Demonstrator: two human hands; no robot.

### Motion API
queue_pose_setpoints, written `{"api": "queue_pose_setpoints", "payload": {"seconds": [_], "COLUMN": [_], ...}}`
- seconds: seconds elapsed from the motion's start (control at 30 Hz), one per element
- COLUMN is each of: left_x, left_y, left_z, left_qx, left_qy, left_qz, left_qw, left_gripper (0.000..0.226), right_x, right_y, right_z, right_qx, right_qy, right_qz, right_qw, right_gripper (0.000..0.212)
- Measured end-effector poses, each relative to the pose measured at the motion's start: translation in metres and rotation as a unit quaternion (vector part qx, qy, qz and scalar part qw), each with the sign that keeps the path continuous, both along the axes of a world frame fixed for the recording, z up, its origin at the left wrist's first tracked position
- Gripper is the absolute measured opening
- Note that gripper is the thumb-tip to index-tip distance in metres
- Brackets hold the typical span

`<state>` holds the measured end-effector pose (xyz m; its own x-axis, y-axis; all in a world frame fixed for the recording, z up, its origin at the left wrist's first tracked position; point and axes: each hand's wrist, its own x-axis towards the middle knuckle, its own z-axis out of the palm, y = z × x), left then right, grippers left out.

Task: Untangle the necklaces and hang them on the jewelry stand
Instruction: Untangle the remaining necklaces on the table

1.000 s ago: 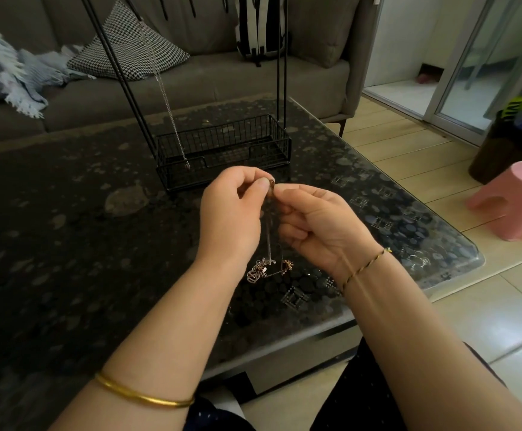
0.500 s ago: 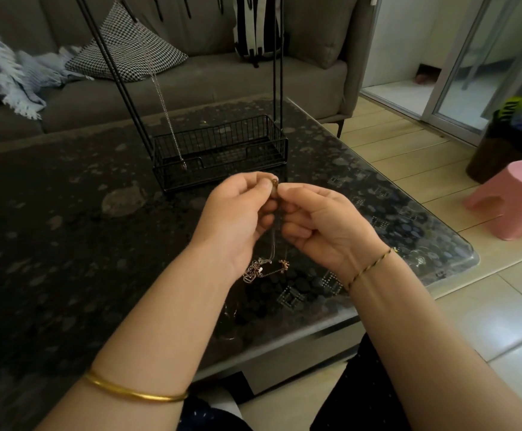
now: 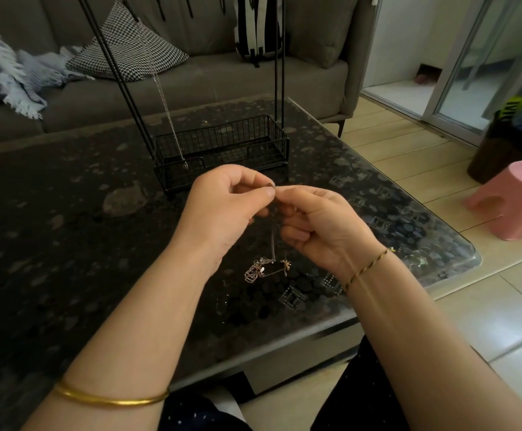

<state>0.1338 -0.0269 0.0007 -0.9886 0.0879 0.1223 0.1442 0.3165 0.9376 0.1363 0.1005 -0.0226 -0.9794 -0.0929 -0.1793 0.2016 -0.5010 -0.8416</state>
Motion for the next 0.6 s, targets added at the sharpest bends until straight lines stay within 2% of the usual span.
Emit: {"api": "queue_pose_setpoints", "payload": {"seconds": [0.4, 0.5, 0.6], "left_x": [-0.0003, 0.0010, -0.0004], "left_y": [0.0021, 0.0042, 0.0036], "left_z": [-0.0059, -0.0067, -0.0067], "left_qx": [0.022, 0.000, -0.063], "left_qy": [0.024, 0.050, 0.102], "left_qz": [0.028, 0.032, 0.031], "left_qw": [0.999, 0.998, 0.992], "left_gripper": [0.014, 0.013, 0.013], "right_x": [-0.0018, -0.0020, -0.0018], "right_y": [-0.0049, -0.0040, -0.0032], "right_z": [-0.0002, -0.0010, -0.0014], "right_qx": [-0.009, -0.006, 0.013], "right_qy": [0.017, 0.018, 0.022], "right_qz": [-0.011, -0.019, -0.029], "right_qw": [1.000, 1.000, 0.999], "right_gripper": [0.023, 0.021, 0.023]}}
